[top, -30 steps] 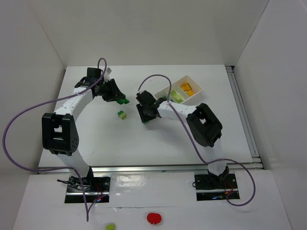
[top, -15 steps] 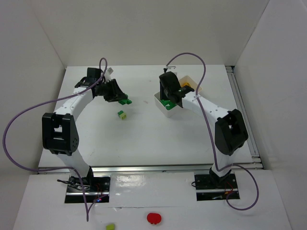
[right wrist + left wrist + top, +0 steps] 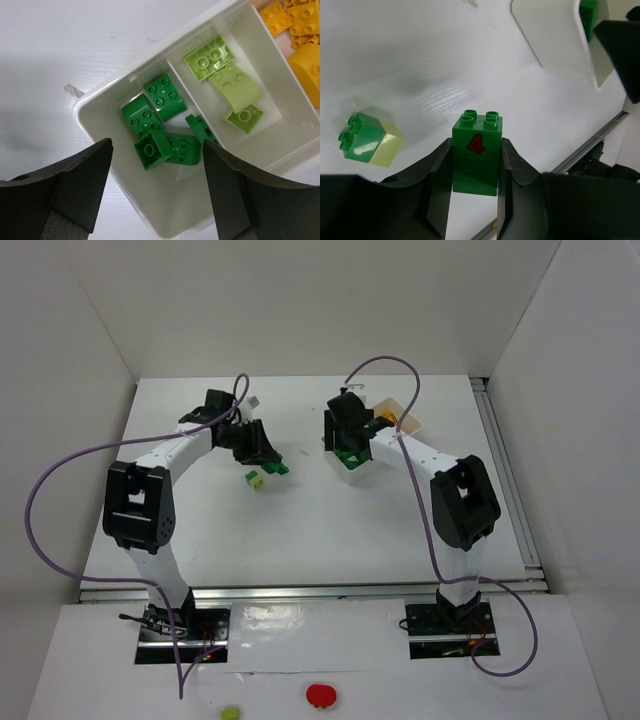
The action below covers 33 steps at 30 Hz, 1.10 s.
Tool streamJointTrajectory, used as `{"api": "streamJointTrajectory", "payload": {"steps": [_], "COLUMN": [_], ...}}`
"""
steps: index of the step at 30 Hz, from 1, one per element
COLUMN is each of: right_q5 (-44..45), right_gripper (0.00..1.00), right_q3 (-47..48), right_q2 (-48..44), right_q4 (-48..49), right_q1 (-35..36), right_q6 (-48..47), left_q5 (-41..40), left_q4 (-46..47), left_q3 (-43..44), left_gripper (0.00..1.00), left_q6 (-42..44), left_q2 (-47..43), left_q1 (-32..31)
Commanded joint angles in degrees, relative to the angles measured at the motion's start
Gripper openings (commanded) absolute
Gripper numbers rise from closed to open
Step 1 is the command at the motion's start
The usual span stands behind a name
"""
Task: Sort the legos into containers by color
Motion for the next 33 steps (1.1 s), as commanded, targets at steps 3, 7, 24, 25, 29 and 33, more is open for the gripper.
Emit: {"api": "streamJointTrajectory", "payload": {"steps": [3, 7, 24, 25, 29, 33], "right_q5": [3.0, 3.0, 1.4, 1.4, 0.9, 0.9], "right_gripper": [0.79, 0.77, 0.77, 0.77, 0.77, 0.77], "right_q3": [-0.7, -2.4, -4.2, -4.2, -3.6, -3.6], "right_q2": [-7.6, -10.4, -12.6, -11.9, -11.3, -11.3], "right_q4": [2.0, 2.7, 2.4, 2.4, 1.8, 1.8], "right_q1": [-0.2, -0.2, 2.0, 2.0, 2.0, 2.0], "right_q6": [0.6, 0.0, -1.0, -1.0, -1.0, -1.0], "left_q5": [-1.4, 0.4, -17.4, -19.7, -29.6, -34.0], "left_q4": [-0.7, -1.8, -9.1, -9.1, -9.7, -9.8], "left_q3": [0.8, 2.3, 4.8, 4.8, 5.3, 5.8], "left_gripper": [0.0, 0.53, 0.71, 0.71, 0.86, 0.87], "left_q6": [2.2, 4.2, 1.2, -1.9, -14.0, -22.9], "left_q2": [1.4, 3.3, -2.2, -1.7, -1.0, 0.6], "left_q1": [-2.1, -3.2, -5.0, -6.7, -12.3, -15.9]}}
